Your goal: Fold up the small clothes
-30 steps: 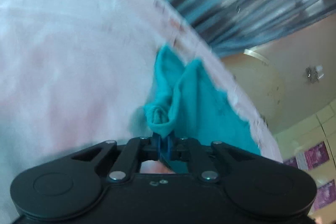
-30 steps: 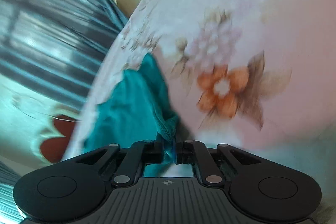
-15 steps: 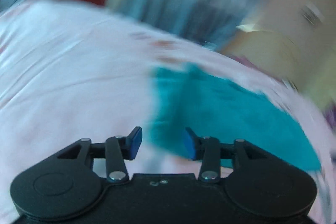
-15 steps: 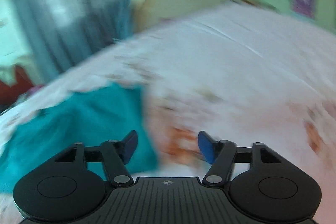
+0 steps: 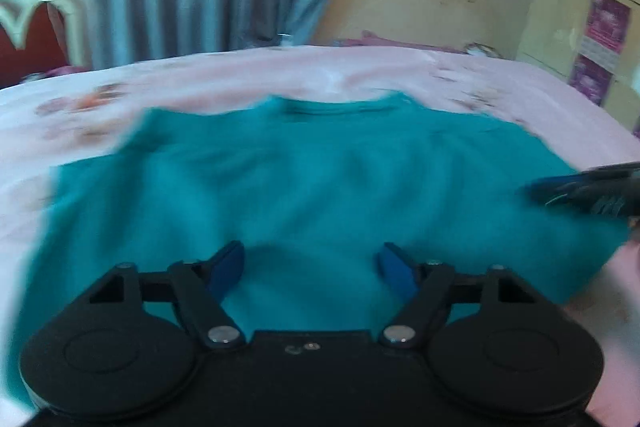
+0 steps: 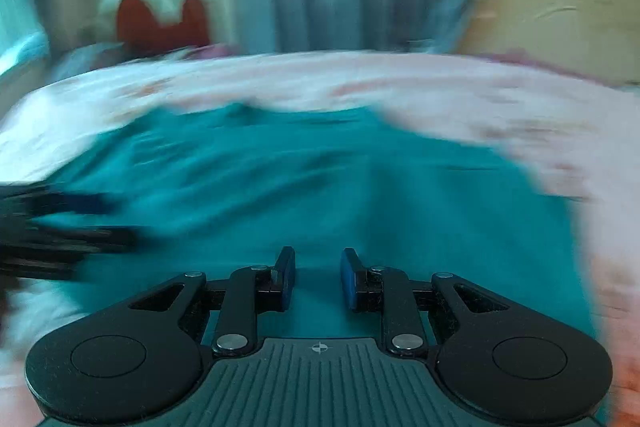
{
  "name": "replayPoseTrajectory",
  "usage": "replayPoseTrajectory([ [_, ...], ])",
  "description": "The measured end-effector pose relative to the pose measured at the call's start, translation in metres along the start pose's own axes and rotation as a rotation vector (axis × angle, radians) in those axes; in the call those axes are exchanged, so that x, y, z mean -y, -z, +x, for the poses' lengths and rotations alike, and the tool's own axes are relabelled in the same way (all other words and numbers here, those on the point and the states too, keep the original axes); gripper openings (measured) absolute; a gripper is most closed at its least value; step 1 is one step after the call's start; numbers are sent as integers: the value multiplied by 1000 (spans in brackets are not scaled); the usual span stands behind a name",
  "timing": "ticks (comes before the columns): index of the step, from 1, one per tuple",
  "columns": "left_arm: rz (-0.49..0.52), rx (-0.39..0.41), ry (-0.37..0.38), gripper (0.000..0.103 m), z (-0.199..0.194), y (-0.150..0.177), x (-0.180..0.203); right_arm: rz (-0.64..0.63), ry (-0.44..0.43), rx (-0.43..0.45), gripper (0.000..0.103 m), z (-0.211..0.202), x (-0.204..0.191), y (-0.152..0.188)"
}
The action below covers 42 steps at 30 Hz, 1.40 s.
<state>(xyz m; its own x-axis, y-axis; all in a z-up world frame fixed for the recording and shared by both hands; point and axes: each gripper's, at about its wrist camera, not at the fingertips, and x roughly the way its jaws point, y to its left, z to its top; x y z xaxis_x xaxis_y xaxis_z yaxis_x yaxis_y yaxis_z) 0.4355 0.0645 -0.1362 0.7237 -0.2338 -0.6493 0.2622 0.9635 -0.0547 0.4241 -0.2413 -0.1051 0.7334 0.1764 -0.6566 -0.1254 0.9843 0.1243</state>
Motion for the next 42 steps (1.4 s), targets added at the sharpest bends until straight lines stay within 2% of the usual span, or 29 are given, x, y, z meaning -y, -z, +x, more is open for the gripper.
replayPoseTrajectory([
  [1, -20, -1, -40, 77, -4, 6, -20, 76, 49, -34, 23, 4, 28, 5],
  [2, -47, -5, -56, 76, -8, 11, -40, 119, 60, -51, 23, 6, 46, 10],
  [4, -84, 11, -64, 72, -14, 11, -61, 132, 22, -50, 20, 3, 61, 11],
  [5, -95, 13, -60, 72, -15, 7, -64, 117, 35, -49, 20, 1, 57, 7],
  [6, -99, 21, -66, 75, -15, -1, -62, 100, 50, -11, 20, -4, 48, 1],
  [9, -38, 49, -72, 81, -2, -24, -45, 72, -39, 40, 20, 3, 16, -19],
  [12, -16, -21, -87, 81, 28, -43, -44, -5, -47, 1, 20, 30, -10, -34],
  [13, -23, -43, -103, 81, 37, -46, -51, -11, -17, -23, 20, 40, -9, -35],
  [14, -35, -67, -115, 82, 43, -41, -60, -9, 60, -75, 20, 53, -2, -34],
  [15, -45, -69, -123, 82, 44, -39, -67, 8, 117, -96, 20, 58, 8, -30],
  [16, -46, -62, -137, 81, 40, -39, -71, 72, 131, -82, 20, 55, 22, -32],
  [17, -35, -64, -155, 77, 35, -39, -71, 131, 139, -78, 20, 50, 31, -33],
  [19, 3, -36, -162, 75, 19, -38, -58, 185, 111, -39, 20, 33, 35, -35],
  [21, 0, -7, -129, 80, 4, -36, -44, 175, 67, -13, 20, 19, 22, -35],
  [23, 17, 2, -127, 82, -3, -35, -22, 133, 19, 1, 20, 8, 1, -31],
  [25, -8, 18, -109, 91, -9, -31, -4, 99, -23, 16, 22, 2, -22, -27],
  [26, -13, 25, -95, 98, -12, -29, 5, 76, -30, 19, 48, 1, -32, -25],
  [27, -6, 26, -93, 100, -12, -27, 14, 52, -29, 24, 68, -1, -42, -22],
  [28, 9, 21, -91, 100, -10, -26, 22, 28, -37, 40, 81, -6, -50, -16],
  [30, 19, -15, -75, 89, -3, -22, 33, -8, -54, 35, 60, -7, -60, -9],
  [31, 27, -33, -80, 89, -1, -20, 37, -18, -48, 18, 41, -6, -64, -6],
  [34, 48, -65, -78, 89, 3, -12, 47, -18, -47, -26, 38, 1, -64, 3],
  [36, 69, -85, -92, 93, 7, -7, 50, -49, -7, -111, 38, 14, -64, 11],
  [37, 66, -90, -91, 93, 8, -4, 49, -45, -6, -127, 38, 18, -62, 15],
  [39, 49, -91, -90, 95, 8, -2, 45, -24, -13, -118, 39, 13, -57, 14],
  [42, 50, -88, -98, 95, 4, -1, 43, 9, -9, -30, 39, -5, -50, 14],
])
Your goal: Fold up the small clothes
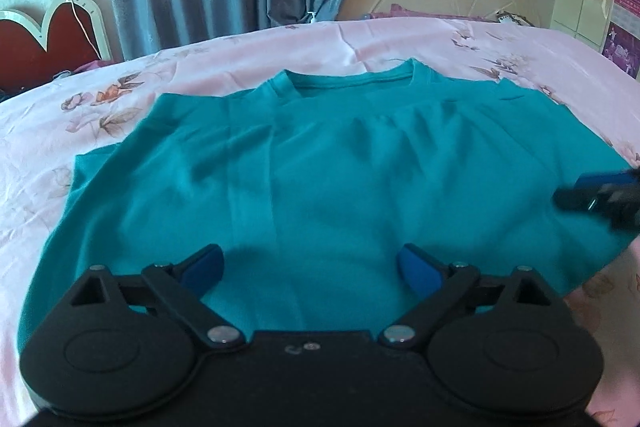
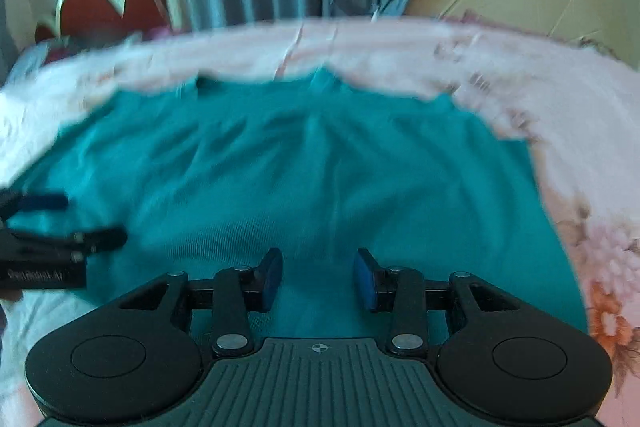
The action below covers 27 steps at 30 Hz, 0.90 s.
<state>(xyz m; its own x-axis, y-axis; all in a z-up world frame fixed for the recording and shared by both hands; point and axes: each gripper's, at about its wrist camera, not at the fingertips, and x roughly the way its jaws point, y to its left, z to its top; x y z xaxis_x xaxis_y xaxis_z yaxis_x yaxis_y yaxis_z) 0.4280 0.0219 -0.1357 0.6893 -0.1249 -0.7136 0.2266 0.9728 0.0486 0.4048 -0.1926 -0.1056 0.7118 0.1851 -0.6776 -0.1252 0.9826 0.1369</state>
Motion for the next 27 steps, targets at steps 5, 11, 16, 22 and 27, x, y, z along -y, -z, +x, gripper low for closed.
replayPoseTrajectory([
  [5, -6, -8, -6, 95, -1, 6, -1, -39, 29, -94, 38, 12, 1, 9],
  [11, -89, 89, -20, 91, -46, 21, -20, 2, 1, 0, 39, -23, 8, 6],
  [16, -400, 94, -18, 56, -88, 71, -77, 33, -94, 57, 18, -44, 6, 10],
  [22, -746, 106, 65, 52, -89, 105, -126, 53, -191, 43, 2, -39, -20, 6],
  [27, -961, 182, 168, 47, -58, 106, -159, 32, -224, 12, 2, -8, -48, -16],
])
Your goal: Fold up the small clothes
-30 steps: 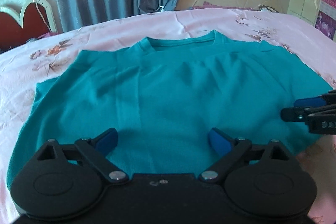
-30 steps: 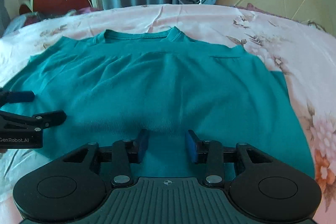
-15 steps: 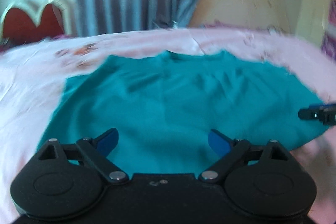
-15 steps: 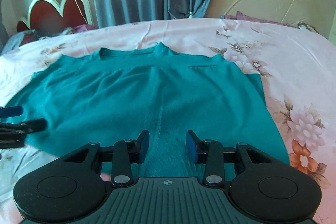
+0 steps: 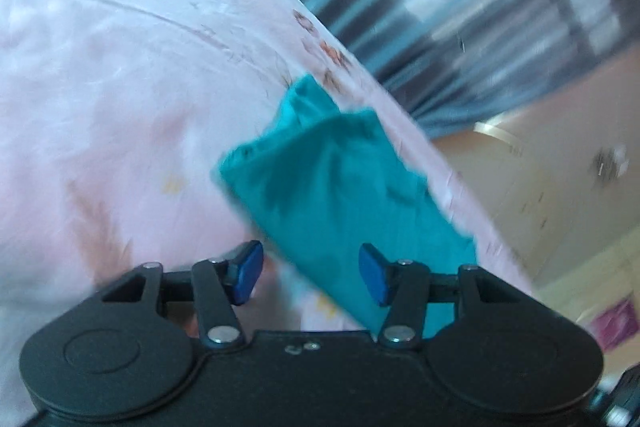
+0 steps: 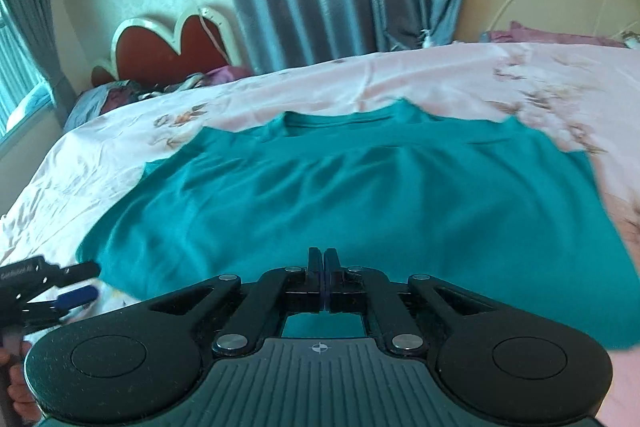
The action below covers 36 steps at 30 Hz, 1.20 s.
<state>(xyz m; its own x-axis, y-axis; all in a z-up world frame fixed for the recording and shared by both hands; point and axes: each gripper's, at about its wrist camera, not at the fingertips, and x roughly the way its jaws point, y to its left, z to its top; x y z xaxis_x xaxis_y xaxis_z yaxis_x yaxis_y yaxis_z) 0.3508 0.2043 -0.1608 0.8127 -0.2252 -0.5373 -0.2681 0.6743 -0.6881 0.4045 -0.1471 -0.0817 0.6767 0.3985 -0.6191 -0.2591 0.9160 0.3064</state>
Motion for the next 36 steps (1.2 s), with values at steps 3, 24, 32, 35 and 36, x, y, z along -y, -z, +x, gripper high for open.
replayPoseTrajectory([
  [3, -82, 19, 21, 38, 18, -13, -7, -3, -8, -27, 2, 29, -10, -12],
  [24, -87, 62, -33, 12, 29, -30, 0, 5, 19, -107, 0, 86, 8, -18],
  [32, 59, 103, -23, 7, 23, -25, 53, 114, -95, -83, 0, 70, 44, -24],
  [35, 214, 85, 23, 7, 24, -14, 106, 221, -93, 33, 0, 29, 82, -28],
  [36, 262, 77, 50, 7, 25, -8, 128, 250, -79, 62, 0, 15, 98, -29],
])
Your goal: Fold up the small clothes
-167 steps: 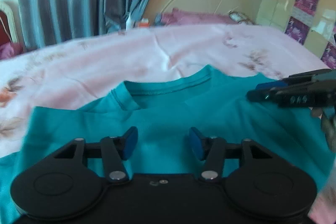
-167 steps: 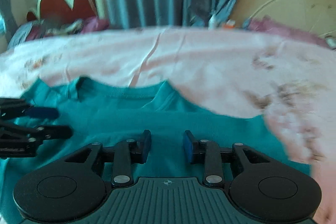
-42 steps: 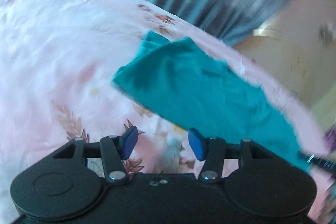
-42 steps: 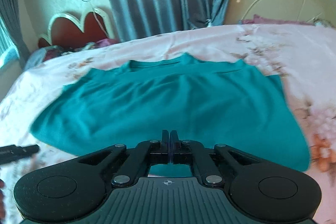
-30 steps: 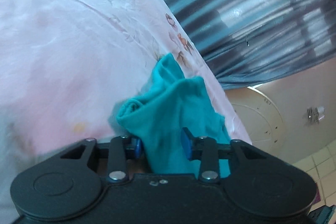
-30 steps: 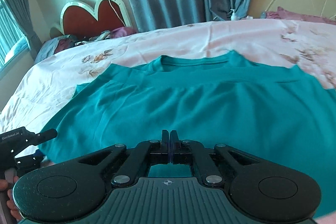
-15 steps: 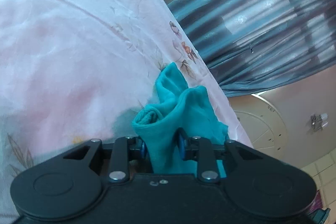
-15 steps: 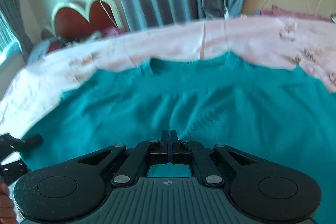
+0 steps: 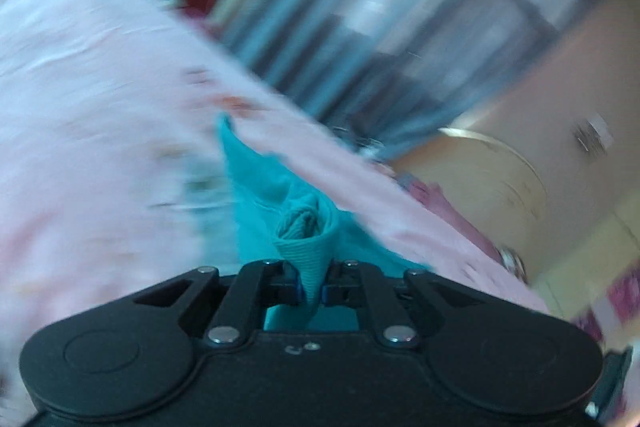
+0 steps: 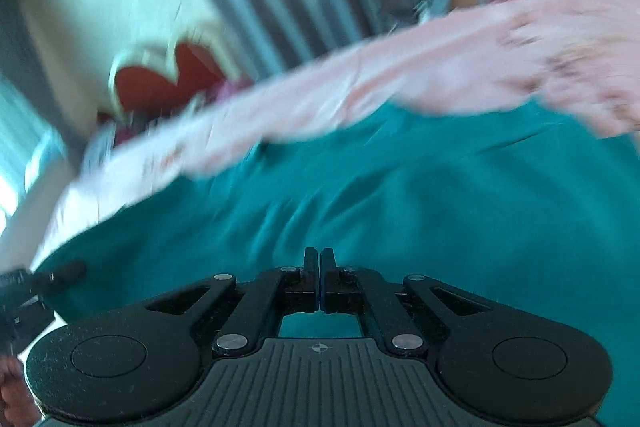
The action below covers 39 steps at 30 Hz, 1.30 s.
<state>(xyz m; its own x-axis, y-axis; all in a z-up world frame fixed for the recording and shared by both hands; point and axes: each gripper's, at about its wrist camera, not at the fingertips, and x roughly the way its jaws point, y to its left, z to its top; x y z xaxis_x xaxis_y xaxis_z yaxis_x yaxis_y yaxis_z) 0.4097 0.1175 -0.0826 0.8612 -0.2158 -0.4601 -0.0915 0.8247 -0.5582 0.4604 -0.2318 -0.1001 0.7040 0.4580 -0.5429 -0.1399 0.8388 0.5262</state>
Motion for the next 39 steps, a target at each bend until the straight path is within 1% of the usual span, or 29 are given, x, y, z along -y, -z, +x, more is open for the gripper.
replayPoseTrajectory([
  [3, 148, -56, 103, 7, 15, 12, 83, 99, 33, 88, 0, -49, 48, -18],
  [4, 178, -79, 139, 7, 22, 20, 106, 135, 49, 123, 0, -69, 67, -25],
  [6, 245, -148, 201, 7, 37, 42, 156, 187, 68, 164, 0, -99, 95, -36],
  [8, 297, -243, 257, 8, 59, 74, 200, 222, 79, 198, 0, -128, 120, -45],
  [9, 325, -311, 275, 18, 72, 92, 216, 234, 70, 202, 0, -141, 132, -48],
  [10, 376, -410, 288, 28, 87, 114, 234, 238, 62, 190, 0, -149, 142, -50],
  [11, 434, -501, 285, 37, 97, 134, 248, 240, 67, 175, 7, -155, 149, -51],
  [12, 468, -518, 275, 35, 95, 145, 254, 238, 92, 174, 21, -163, 155, -51],
  [13, 473, -503, 290, 36, 88, 148, 253, 230, 99, 186, 63, -170, 159, -50],
  [14, 455, -486, 310, 37, 80, 143, 245, 217, 84, 200, 74, -177, 163, -47],
  [15, 423, -464, 305, 38, 74, 134, 233, 212, 50, 191, 74, -182, 166, -45],
  [16, 397, -438, 283, 36, 71, 123, 221, 216, 20, 174, 69, -182, 167, -42],
  [17, 388, -396, 250, 35, 67, 109, 209, 221, -10, 155, 52, -179, 166, -37],
  [19, 433, -324, 157, 33, 64, 88, 190, 226, -60, 97, 37, -168, 161, -30],
  [20, 450, -318, 111, 32, 66, 80, 178, 217, -80, 63, 36, -160, 157, -28],
  [22, 430, -341, 84, 30, 71, 71, 156, 182, -96, -30, 36, -142, 145, -20],
  [23, 441, -349, 73, 30, 73, 71, 150, 170, -97, -71, 36, -133, 141, -16],
  [24, 454, -352, 50, 28, 75, 73, 142, 164, -81, -92, 36, -125, 138, -13],
  [25, 444, -367, 33, 27, 79, 77, 133, 169, -65, -108, 36, -119, 138, -9],
  [26, 422, -393, 33, 25, 83, 78, 127, 180, -48, -128, 36, -113, 139, -7],
  [27, 406, -426, 25, 26, 89, 80, 117, 187, -33, -145, 36, -110, 140, -6],
  [28, 394, -435, 20, 26, 94, 82, 113, 187, -29, -167, 36, -106, 140, -4],
  [30, 354, -425, 40, 26, 89, 84, 103, 186, -47, -188, 36, -103, 140, -4],
  [31, 350, -423, 45, 26, 88, 84, 102, 182, -52, -196, 36, -102, 140, -3],
  [34, 345, -423, 62, 26, 89, 84, 97, 177, -24, -237, 36, -92, 142, -2],
  [36, 344, -432, 79, 26, 92, 84, 94, 178, -19, -244, 36, -85, 139, -5],
  [39, 348, -449, 102, 26, 92, 79, 94, 125, -14, -252, 34, -84, 129, -7],
])
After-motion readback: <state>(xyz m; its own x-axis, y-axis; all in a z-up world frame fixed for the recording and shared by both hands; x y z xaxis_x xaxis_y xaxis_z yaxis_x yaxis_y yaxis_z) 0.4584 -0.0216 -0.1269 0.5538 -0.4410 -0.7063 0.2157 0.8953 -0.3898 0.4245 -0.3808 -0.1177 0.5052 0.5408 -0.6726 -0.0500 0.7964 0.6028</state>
